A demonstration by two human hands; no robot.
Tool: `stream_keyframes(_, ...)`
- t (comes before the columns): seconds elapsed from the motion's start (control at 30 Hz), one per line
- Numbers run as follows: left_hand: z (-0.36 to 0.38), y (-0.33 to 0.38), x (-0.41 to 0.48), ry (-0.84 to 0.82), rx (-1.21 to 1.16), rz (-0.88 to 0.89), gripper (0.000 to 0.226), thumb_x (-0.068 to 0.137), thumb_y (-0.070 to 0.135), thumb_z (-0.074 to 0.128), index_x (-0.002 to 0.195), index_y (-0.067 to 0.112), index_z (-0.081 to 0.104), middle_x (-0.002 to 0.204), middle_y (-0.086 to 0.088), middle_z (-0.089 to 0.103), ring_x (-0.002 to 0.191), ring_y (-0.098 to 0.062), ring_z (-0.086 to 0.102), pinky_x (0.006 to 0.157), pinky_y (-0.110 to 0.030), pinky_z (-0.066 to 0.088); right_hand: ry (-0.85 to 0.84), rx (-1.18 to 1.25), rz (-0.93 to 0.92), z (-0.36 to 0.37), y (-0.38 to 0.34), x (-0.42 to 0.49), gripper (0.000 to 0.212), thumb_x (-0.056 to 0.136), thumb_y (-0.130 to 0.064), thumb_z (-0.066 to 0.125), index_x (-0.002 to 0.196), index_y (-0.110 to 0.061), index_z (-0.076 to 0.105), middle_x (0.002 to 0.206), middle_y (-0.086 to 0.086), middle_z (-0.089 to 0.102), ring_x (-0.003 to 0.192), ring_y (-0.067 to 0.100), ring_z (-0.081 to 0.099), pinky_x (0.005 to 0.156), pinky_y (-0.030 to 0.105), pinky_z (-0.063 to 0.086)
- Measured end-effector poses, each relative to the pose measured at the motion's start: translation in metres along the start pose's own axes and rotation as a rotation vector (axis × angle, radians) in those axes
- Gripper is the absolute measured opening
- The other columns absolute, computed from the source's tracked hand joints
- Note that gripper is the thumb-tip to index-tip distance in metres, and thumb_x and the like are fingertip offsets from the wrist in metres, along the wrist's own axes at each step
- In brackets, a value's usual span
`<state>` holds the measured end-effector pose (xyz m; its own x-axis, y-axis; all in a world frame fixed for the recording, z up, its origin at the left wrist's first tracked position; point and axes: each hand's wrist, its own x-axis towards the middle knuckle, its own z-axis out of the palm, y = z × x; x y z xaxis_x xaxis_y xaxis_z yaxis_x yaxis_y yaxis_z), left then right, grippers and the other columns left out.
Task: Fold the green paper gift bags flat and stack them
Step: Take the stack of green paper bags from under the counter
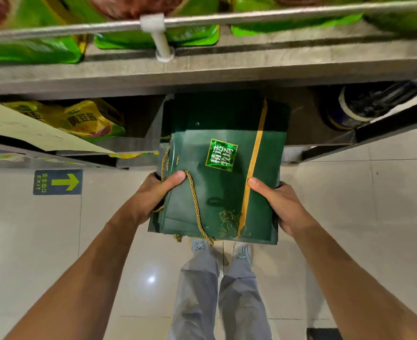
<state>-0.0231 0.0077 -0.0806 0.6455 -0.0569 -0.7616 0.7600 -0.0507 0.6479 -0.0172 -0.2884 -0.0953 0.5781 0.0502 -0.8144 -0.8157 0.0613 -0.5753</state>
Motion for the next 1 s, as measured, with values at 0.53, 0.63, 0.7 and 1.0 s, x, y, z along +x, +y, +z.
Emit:
stream_keyframes(0.53, 0.081, 0.054, -0.148, -0.186, 0.158, -0.061, 0.078, 0.065, 0.066, 0.081, 0.119, 0.011, 0.068, 0.102, -0.004, 0.079, 0.094, -0.018, 0.076, 0.076, -0.029, 0.059, 0.289, 0.302, -0.028, -0.047, 0.023, -0.216, 0.079, 0.059, -0.061, 0.085, 0.120, -0.013, 0.067, 0.102, 0.006, 0.078, 0.091, 0.026, 0.076, 0.082, 0.043, 0.062)
stream_keyframes(0.63, 0.091, 0.072, -0.165, -0.255, 0.284, -0.029, 0.094, 0.048, 0.075, 0.086, 0.114, 0.009, 0.071, 0.097, -0.002, 0.080, 0.092, -0.017, 0.076, 0.084, -0.032, 0.059, 0.398, 0.400, -0.057, -0.041, 0.032, -0.259, 0.084, 0.054, -0.060, 0.087, 0.117, -0.008, 0.068, 0.099, 0.009, 0.078, 0.090, 0.029, 0.076, 0.085, 0.048, 0.061)
stream_keyframes(0.7, 0.102, 0.087, -0.180, -0.319, 0.341, -0.030, 0.085, 0.056, 0.070, 0.086, 0.113, 0.009, 0.070, 0.097, -0.003, 0.080, 0.096, -0.022, 0.076, 0.096, -0.039, 0.056, 0.464, 0.472, -0.082, -0.039, 0.041, -0.289, 0.089, 0.051, -0.063, 0.088, 0.117, -0.008, 0.067, 0.100, 0.010, 0.078, 0.091, 0.030, 0.076, 0.085, 0.050, 0.061)
stream_keyframes(1.0, 0.204, 0.131, -0.272, -0.689, 0.666, 0.070, 0.084, 0.061, 0.070, 0.084, 0.115, 0.007, 0.072, 0.106, -0.011, 0.078, 0.100, -0.027, 0.075, 0.099, -0.043, 0.054, 0.803, 0.745, -0.272, -0.049, 0.084, -0.448, 0.059, 0.069, -0.054, 0.084, 0.110, -0.013, 0.069, 0.094, 0.004, 0.078, 0.086, 0.023, 0.076, 0.072, 0.032, 0.059)
